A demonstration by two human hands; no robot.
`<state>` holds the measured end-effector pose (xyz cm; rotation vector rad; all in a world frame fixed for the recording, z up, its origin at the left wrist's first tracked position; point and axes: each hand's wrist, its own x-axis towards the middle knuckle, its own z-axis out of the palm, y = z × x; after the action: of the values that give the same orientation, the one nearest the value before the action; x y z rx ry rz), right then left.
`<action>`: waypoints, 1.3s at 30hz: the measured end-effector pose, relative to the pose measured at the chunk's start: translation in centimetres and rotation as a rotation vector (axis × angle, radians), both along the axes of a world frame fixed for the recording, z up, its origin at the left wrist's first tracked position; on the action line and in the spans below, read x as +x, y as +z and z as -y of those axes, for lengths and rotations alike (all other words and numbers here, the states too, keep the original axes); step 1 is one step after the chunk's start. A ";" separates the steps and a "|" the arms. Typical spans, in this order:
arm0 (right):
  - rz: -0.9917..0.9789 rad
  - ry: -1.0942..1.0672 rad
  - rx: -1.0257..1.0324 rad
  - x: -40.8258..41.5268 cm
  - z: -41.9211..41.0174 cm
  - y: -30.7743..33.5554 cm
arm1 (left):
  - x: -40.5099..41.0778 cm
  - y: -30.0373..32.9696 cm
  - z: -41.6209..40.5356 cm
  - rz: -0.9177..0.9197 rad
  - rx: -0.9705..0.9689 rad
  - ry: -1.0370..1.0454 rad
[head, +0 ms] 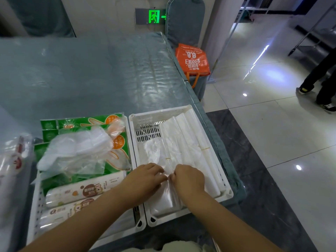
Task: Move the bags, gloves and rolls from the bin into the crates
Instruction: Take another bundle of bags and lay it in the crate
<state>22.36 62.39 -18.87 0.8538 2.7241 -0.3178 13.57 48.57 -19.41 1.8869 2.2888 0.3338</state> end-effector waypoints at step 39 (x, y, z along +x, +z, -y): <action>-0.257 0.273 0.240 -1.9 -11.5 1.1 | 1.9 -1.3 -8.0 -0.028 0.053 -0.128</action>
<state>20.47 73.88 -17.81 0.5113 3.1181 -0.0464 15.50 56.62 -20.69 2.0644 2.1841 0.3569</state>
